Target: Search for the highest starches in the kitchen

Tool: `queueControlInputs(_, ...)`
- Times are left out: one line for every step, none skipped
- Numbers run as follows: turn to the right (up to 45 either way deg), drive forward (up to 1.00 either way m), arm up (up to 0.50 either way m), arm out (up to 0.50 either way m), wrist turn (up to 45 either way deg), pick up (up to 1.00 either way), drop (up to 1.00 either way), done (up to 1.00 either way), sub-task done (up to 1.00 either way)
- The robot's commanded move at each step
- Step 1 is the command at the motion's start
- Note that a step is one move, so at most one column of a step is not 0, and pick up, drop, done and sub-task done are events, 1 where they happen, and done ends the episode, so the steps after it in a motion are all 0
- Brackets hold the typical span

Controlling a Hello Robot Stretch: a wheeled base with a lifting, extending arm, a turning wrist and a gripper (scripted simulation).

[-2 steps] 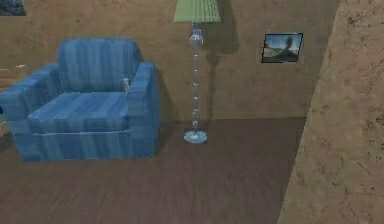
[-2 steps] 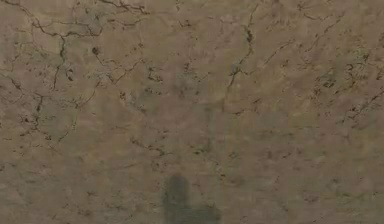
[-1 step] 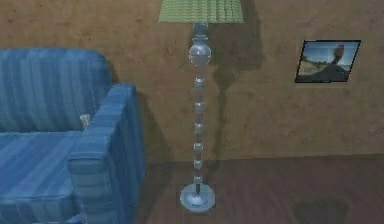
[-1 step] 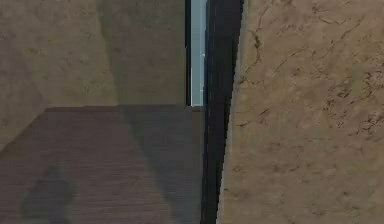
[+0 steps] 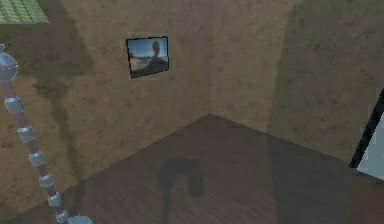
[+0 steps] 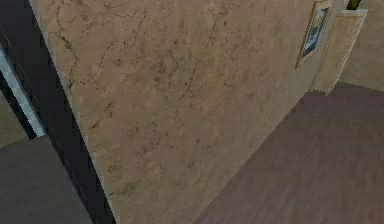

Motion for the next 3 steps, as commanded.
queueControlInputs(18.0,0.0,0.0,0.0,0.0,0.0,0.0,0.0,0.0)
queueControlInputs(0.0,0.8,0.0,0.0,0.0,0.0,0.0,0.0,0.0)
queueControlInputs(45.0,0.0,0.0,0.0,0.0,0.0,0.0,0.0,0.0)
